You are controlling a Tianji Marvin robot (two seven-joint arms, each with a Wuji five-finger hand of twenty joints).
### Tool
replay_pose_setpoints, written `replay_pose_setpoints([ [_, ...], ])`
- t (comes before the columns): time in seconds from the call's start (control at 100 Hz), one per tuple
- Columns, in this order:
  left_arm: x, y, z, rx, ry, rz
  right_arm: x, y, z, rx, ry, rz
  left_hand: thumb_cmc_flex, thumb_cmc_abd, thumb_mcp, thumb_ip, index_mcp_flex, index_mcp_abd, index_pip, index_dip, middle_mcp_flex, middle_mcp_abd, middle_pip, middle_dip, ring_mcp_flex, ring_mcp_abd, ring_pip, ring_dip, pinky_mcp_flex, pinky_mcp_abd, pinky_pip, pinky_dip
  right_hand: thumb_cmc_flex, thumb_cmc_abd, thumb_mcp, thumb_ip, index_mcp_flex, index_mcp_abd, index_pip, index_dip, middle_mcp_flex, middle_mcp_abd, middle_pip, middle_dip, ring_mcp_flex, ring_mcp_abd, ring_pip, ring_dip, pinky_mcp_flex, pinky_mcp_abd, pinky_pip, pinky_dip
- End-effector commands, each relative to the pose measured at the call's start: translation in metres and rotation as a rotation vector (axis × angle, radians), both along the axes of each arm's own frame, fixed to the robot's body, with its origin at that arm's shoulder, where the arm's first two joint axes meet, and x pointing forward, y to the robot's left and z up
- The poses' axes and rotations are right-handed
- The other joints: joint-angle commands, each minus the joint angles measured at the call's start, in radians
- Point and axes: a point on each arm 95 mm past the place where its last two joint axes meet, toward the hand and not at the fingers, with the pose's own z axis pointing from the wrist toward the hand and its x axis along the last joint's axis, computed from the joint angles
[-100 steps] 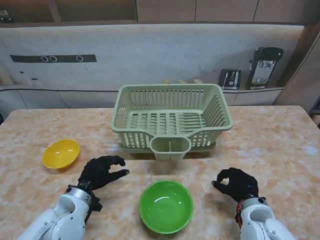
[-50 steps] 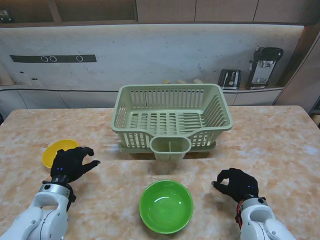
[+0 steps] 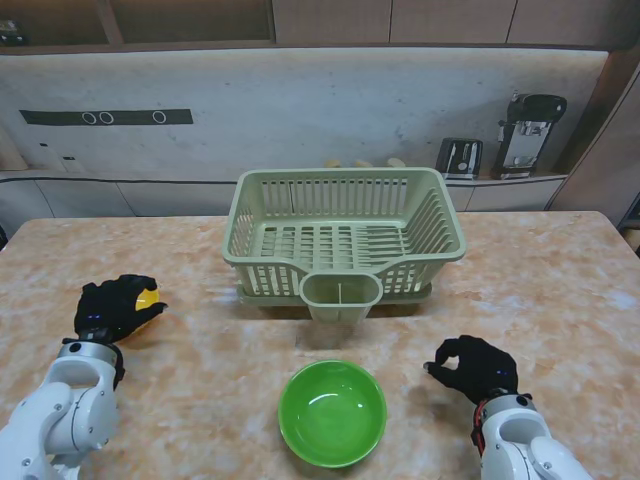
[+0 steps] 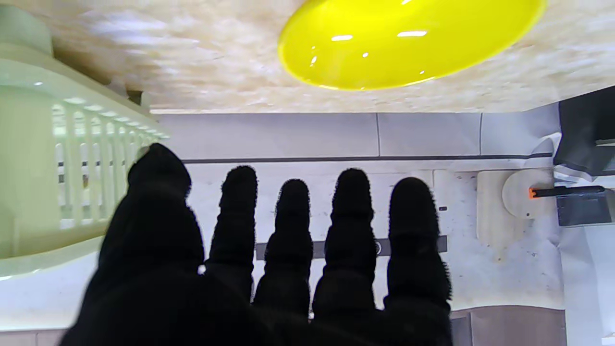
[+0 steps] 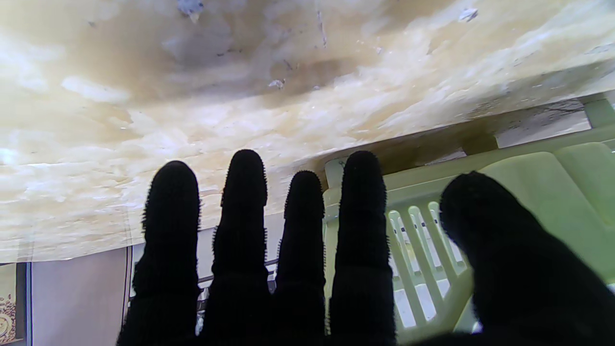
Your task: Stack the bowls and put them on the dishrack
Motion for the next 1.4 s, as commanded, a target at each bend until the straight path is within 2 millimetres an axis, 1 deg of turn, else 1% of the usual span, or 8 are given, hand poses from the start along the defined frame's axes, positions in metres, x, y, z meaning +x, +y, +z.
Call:
replay_pose_setpoints([
  [0.0, 0.005, 0.009, 0.002, 0.022, 0.021, 0.013, -0.004, 0.003, -0.001, 0.003, 0.017, 0.003, -0.013, 0.034, -0.008, 0.049, -0.042, -0.013, -0.019, -0.018, -0.044, -0.012, -0.023, -0.018, -0.025, -0.012, -0.014, -0.014, -0.016, -0.014, -0.014, -0.008, 0.011, 0.006, -0.016, -0.002, 0.002, -0.017, 0.016, -0.004, 0.016, -0.026, -0.011, -0.003, -0.011, 0.008, -0.011, -0.011, -0.008, -0.006, -0.001, 0.015],
  [0.29, 0.023, 0.032, -0.001, 0.046, 0.050, 0.081, -0.002, 0.003, 0.000, -0.005, 0.019, 0.007, -0.021, 0.046, -0.005, 0.055, -0.184, 0.040, -0.119, -0.069, -0.142, -0.020, -0.052, -0.039, -0.097, -0.016, -0.067, -0.045, -0.041, -0.030, -0.056, -0.029, 0.011, 0.007, -0.017, -0.001, 0.003, -0.018, 0.015, -0.004, 0.016, -0.025, -0.011, -0.003, -0.012, 0.006, -0.011, -0.011, -0.008, -0.005, -0.001, 0.015],
  [0.43, 0.031, 0.042, -0.006, 0.043, 0.067, 0.119, -0.002, 0.003, 0.001, -0.010, 0.018, 0.007, -0.023, 0.047, -0.001, 0.058, -0.212, 0.060, -0.144, -0.083, -0.167, -0.024, -0.057, -0.049, -0.113, -0.015, -0.081, -0.061, -0.044, -0.036, -0.065, -0.034, 0.011, 0.008, -0.018, -0.001, 0.002, -0.019, 0.015, -0.004, 0.017, -0.027, -0.012, -0.003, -0.011, 0.006, -0.012, -0.011, -0.006, -0.006, -0.001, 0.015],
  [0.57, 0.036, 0.054, -0.011, 0.030, 0.083, 0.167, -0.001, 0.006, 0.004, -0.013, 0.023, 0.003, -0.020, 0.044, 0.008, 0.060, -0.212, 0.072, -0.165, -0.100, -0.165, -0.021, -0.066, -0.072, -0.117, -0.019, -0.093, -0.086, -0.050, -0.048, -0.080, -0.041, 0.011, 0.009, -0.018, 0.000, 0.003, -0.018, 0.015, -0.003, 0.017, -0.025, -0.012, -0.002, -0.011, 0.009, -0.011, -0.010, -0.009, -0.006, -0.002, 0.015],
  [0.71, 0.039, 0.064, -0.016, 0.021, 0.094, 0.217, 0.001, 0.009, 0.006, -0.017, 0.022, 0.006, -0.018, 0.044, 0.023, 0.061, -0.212, 0.099, -0.195, -0.129, -0.179, 0.006, -0.073, -0.106, -0.131, -0.020, -0.101, -0.119, -0.052, -0.065, -0.094, -0.049, 0.010, 0.009, -0.018, -0.001, 0.003, -0.020, 0.014, -0.003, 0.017, -0.026, -0.012, -0.002, -0.011, 0.006, -0.012, -0.011, -0.008, -0.006, -0.002, 0.015],
  [0.99, 0.038, 0.076, -0.031, 0.023, 0.121, 0.305, 0.000, 0.011, 0.006, -0.018, 0.032, 0.010, -0.034, 0.044, 0.023, 0.061, -0.245, 0.164, -0.237, -0.158, -0.234, 0.104, -0.069, -0.126, -0.156, -0.001, -0.081, -0.129, -0.058, -0.090, -0.085, -0.045, 0.010, 0.010, -0.019, 0.000, 0.004, -0.018, 0.014, -0.002, 0.016, -0.025, -0.012, -0.002, -0.012, 0.007, -0.012, -0.011, -0.008, -0.006, -0.002, 0.015],
  [1.14, 0.036, 0.080, -0.039, 0.020, 0.145, 0.339, 0.000, 0.011, 0.006, -0.019, 0.032, 0.010, -0.046, 0.043, 0.016, 0.059, -0.246, 0.176, -0.245, -0.163, -0.242, 0.143, -0.064, -0.131, -0.160, 0.021, -0.064, -0.129, -0.059, -0.092, -0.072, -0.039, 0.010, 0.010, -0.018, 0.000, 0.003, -0.019, 0.013, -0.002, 0.017, -0.025, -0.012, -0.002, -0.010, 0.007, -0.012, -0.011, -0.009, -0.006, -0.003, 0.015],
  [1.39, 0.037, 0.086, -0.051, -0.006, 0.161, 0.384, 0.000, 0.011, 0.006, -0.018, 0.036, 0.011, -0.070, 0.045, 0.000, 0.057, -0.276, 0.177, -0.255, -0.164, -0.247, 0.185, -0.058, -0.136, -0.149, 0.040, -0.039, -0.125, -0.043, -0.104, -0.053, -0.032, 0.010, 0.010, -0.019, 0.000, 0.003, -0.018, 0.013, -0.002, 0.017, -0.027, -0.012, -0.002, -0.012, 0.007, -0.012, -0.011, -0.006, -0.005, -0.001, 0.016],
])
